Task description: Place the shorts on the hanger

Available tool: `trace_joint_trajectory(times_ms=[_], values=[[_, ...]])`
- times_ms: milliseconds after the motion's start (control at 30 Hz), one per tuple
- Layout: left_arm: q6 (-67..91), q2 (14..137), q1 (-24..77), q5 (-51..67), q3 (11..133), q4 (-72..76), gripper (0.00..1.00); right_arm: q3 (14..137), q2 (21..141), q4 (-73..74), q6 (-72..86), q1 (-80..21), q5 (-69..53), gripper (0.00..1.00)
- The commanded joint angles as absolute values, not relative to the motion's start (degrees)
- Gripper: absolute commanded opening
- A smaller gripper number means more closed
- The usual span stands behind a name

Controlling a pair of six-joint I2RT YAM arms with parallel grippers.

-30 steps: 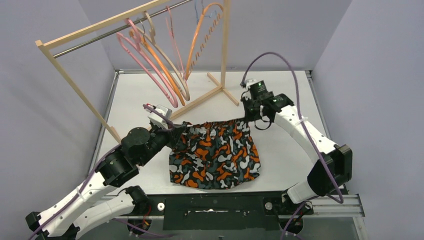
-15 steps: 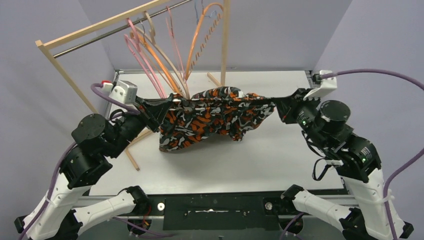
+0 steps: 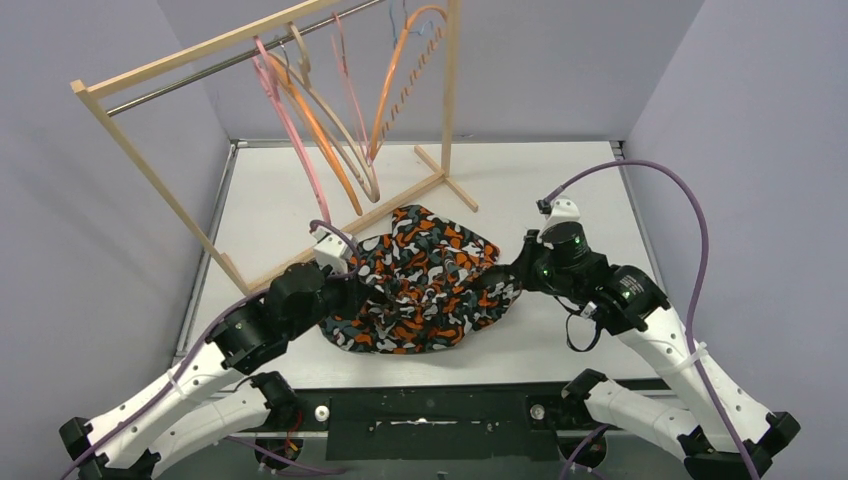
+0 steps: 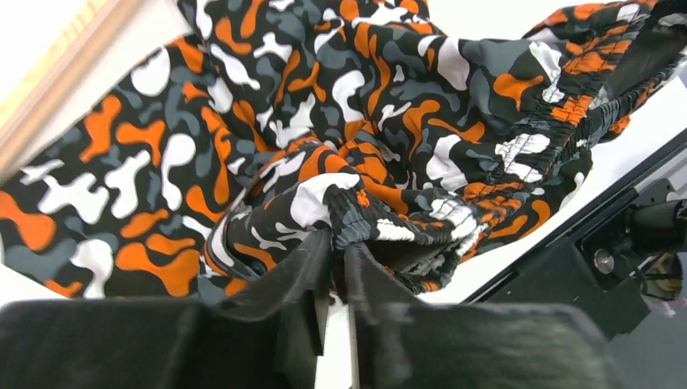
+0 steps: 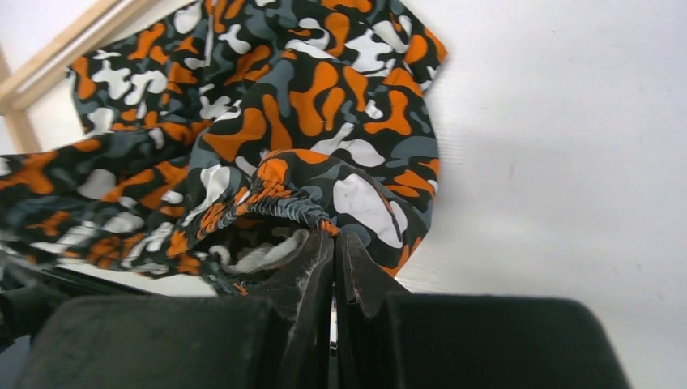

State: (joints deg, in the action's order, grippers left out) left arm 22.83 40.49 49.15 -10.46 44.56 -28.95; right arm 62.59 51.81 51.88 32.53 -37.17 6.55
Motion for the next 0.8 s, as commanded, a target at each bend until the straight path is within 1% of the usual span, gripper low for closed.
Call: trace_joint_trajectory(times_ms=[0,33,67,200,300,500,600,767], values=[[29.31,38.17,48.98,-11.48,42.37,-19.86,0.23,61.79,51.55,41.0,34.92,-36.96,1.74,0.0],[30.9,37.7,49.01,-12.72,42.45,-19.69,0.3,61.38,51.72,39.58,35.38,-37.0,0.86,0.0],[31.48,37.36,49.02,-14.21,42.77,-19.91,0.34,60.95,51.87,38.37,35.83,-36.96,0.19,0.0],[32.26,36.13,49.02,-20.0,46.85,-21.75,0.41,59.24,53.27,35.65,36.54,-37.01,-1.28,0.0],[32.18,34.86,48.98,-23.19,49.89,-21.63,0.44,58.6,54.61,35.37,36.45,-37.15,-1.49,0.0],[31.05,34.28,48.98,-29.46,56.37,-22.02,0.45,58.15,55.2,35.49,36.17,-37.09,-0.68,0.0],[27.55,36.06,48.99,-32.48,61.28,-21.93,0.46,58.1,55.18,35.71,36.12,-37.09,-0.36,0.0],[20.32,42.43,49.04,-40.02,71.55,-22.93,0.52,58.01,55.28,36.35,35.95,-37.09,-0.18,0.0]])
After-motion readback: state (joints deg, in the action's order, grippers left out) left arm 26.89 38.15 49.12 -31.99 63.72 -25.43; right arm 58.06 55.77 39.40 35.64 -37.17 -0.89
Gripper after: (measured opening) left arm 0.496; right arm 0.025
